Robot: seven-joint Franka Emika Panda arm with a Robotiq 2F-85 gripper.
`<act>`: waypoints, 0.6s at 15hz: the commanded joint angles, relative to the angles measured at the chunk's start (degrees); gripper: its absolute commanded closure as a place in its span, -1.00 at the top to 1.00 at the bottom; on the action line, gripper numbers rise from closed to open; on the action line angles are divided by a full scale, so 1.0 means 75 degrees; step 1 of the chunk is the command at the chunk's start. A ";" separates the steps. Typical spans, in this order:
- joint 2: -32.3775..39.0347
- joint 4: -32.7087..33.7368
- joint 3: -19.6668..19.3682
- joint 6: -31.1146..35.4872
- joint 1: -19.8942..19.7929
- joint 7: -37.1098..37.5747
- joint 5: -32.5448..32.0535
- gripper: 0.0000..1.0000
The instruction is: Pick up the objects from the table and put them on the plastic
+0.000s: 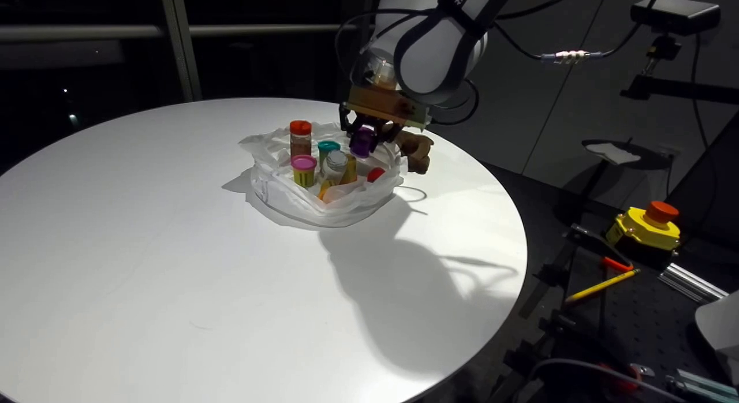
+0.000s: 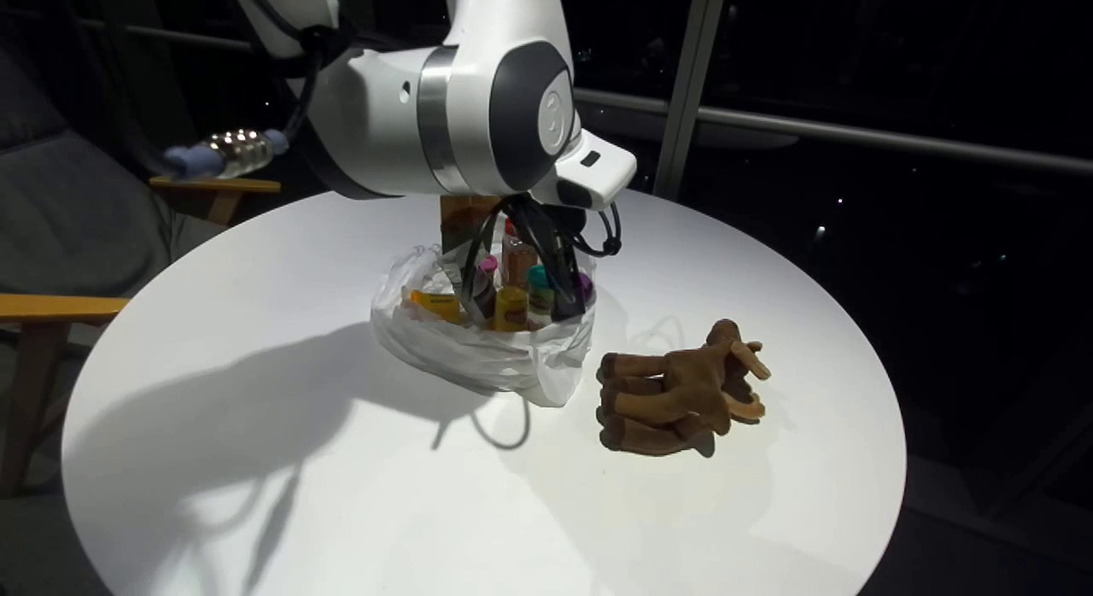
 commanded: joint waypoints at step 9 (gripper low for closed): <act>-0.0232 -0.0218 -0.1945 -0.0031 0.1696 -0.0308 0.0431 1.00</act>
